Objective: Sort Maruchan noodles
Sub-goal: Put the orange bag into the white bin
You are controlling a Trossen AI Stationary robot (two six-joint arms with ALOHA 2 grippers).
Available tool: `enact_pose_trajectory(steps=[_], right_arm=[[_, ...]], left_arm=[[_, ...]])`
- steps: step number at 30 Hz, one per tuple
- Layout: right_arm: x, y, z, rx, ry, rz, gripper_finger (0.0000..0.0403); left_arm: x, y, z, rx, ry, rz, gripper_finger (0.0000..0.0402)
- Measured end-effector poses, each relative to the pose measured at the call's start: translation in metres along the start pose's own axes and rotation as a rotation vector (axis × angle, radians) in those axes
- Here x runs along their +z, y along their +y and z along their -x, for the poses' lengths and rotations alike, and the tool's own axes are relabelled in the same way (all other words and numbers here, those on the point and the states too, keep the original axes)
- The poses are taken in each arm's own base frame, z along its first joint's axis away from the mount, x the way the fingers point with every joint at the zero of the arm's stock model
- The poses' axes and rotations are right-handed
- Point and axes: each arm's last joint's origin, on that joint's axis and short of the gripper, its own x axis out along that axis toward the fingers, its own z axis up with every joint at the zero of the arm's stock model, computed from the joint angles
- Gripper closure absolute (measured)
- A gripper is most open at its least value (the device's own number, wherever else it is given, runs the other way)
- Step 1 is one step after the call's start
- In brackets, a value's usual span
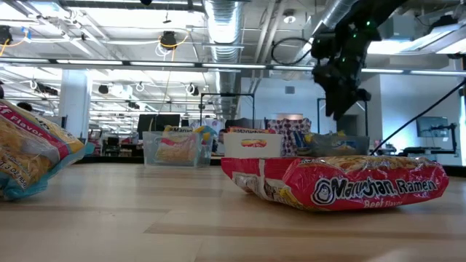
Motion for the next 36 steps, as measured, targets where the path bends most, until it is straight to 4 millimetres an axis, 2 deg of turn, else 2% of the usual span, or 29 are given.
enact_pose_trajectory(steps=[6, 15, 36], right_arm=[[-0.007, 0.016, 0.014, 0.145, -0.011, 0.052, 0.0239], [-0.020, 0.044, 0.011, 0.264, 0.060, 0.147, 0.0231], [-0.068, 0.127, 0.013, 0.392, 0.204, 0.125, 0.0180]], left_arm=[[0.007, 0.011, 0.019, -0.002, 0.006, 0.103, 0.0306], [0.012, 0.021, 0.042, -0.102, 0.025, 0.230, 0.0307], [-0.003, 0.013, 0.048, -0.378, 0.198, 0.256, 0.0306]])
